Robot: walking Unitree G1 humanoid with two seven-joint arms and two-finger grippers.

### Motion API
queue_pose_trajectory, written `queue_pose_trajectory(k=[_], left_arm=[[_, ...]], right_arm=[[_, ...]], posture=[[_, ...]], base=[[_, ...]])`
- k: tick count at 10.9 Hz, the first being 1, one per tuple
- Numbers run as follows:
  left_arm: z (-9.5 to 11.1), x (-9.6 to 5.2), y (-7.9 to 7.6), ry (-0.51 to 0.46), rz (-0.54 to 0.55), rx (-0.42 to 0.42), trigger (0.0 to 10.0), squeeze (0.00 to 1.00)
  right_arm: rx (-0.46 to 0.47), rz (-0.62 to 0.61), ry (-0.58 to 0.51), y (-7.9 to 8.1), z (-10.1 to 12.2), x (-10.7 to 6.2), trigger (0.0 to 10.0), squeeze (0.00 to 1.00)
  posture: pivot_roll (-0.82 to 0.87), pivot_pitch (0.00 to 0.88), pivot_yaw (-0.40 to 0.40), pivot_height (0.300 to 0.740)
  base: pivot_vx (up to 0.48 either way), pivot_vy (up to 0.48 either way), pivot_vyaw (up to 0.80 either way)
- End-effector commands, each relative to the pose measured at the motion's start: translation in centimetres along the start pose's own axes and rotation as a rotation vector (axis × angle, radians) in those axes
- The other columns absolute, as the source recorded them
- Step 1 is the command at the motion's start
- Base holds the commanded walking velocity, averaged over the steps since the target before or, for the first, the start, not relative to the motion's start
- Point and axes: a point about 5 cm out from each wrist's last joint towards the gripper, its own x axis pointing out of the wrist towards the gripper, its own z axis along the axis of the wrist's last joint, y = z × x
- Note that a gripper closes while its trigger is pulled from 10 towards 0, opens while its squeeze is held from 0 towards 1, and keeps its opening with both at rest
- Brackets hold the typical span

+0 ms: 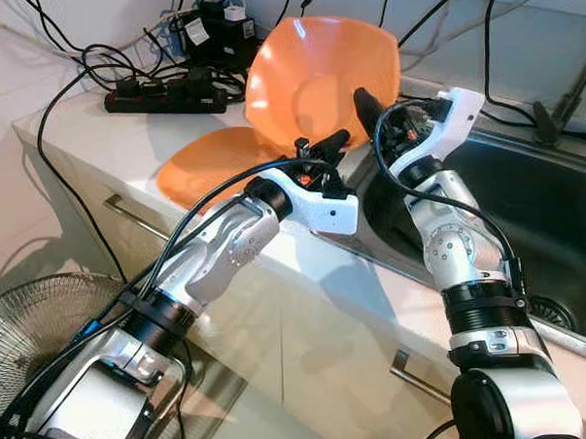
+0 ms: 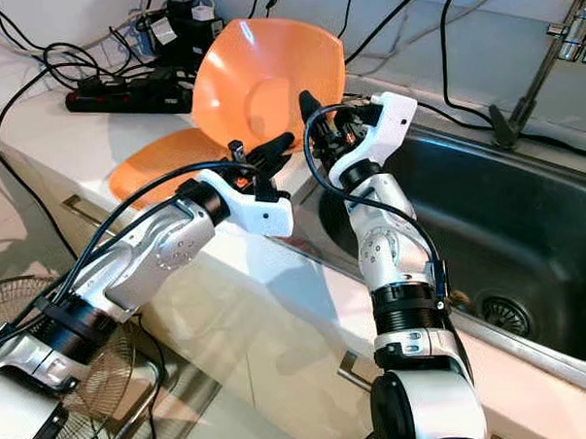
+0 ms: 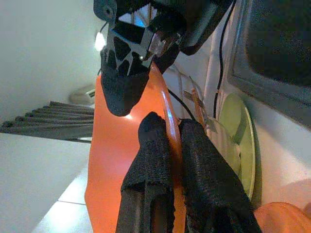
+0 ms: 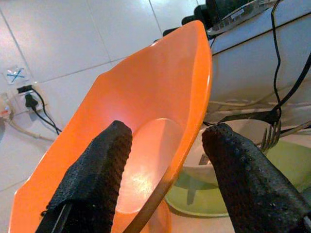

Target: Kitchen organization

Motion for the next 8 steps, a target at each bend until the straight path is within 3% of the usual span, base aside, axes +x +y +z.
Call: queue_pose_trajectory(k=[1, 2, 3, 4, 8], left_arm=[[0.93, -0.14, 0.50, -0.055, 0.026, 0.028, 10.0, 0.00], [0.98, -0.36, 0.29, -0.062, 0.018, 0.031, 10.0, 0.00], [1.00, -0.50, 0.12, -0.066, 0.010, 0.036, 10.0, 0.00], [1.06, -0.55, 0.06, -0.069, 0.007, 0.039, 10.0, 0.00], [0.95, -0.74, -0.09, -0.070, 0.003, 0.056, 10.0, 0.00]], right_arm=[[-0.005, -0.005, -0.008, 0.18, 0.28, 0.34, 10.0, 0.00], [-0.003, -0.003, -0.008, 0.23, 0.29, 0.36, 10.0, 0.00], [-0.004, -0.002, -0.002, 0.23, 0.23, 0.34, 2.9, 0.00], [-0.005, -0.002, 0.000, 0.22, 0.21, 0.35, 0.0, 0.00], [-0.009, -0.005, 0.010, 0.10, 0.17, 0.36, 0.0, 0.00]], posture=[[0.22, 0.000, -0.022, 0.740], [0.22, 0.000, -0.022, 0.740], [0.23, 0.000, -0.022, 0.740], [0.22, 0.000, -0.024, 0.740], [0.22, 0.000, -0.027, 0.740]], base=[[0.000, 0.000, 0.00], [0.000, 0.000, 0.00], [0.000, 0.000, 0.00], [0.000, 0.000, 0.00], [0.000, 0.000, 0.00]])
